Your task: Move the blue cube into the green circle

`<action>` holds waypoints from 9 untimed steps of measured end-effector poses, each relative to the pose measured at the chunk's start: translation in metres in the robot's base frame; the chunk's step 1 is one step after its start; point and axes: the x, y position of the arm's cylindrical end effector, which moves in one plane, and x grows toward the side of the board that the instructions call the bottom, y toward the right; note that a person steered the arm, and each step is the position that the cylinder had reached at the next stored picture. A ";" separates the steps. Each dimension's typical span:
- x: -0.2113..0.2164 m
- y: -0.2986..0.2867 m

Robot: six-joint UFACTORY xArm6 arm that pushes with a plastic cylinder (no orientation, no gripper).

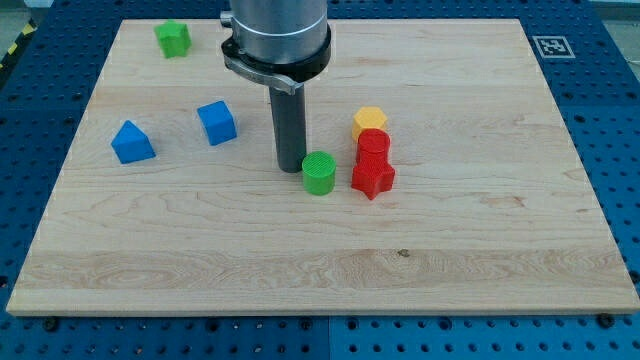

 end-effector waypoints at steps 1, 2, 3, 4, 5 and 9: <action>0.011 0.011; 0.018 0.017; 0.018 0.016; 0.018 -0.021; 0.018 -0.036; 0.018 -0.071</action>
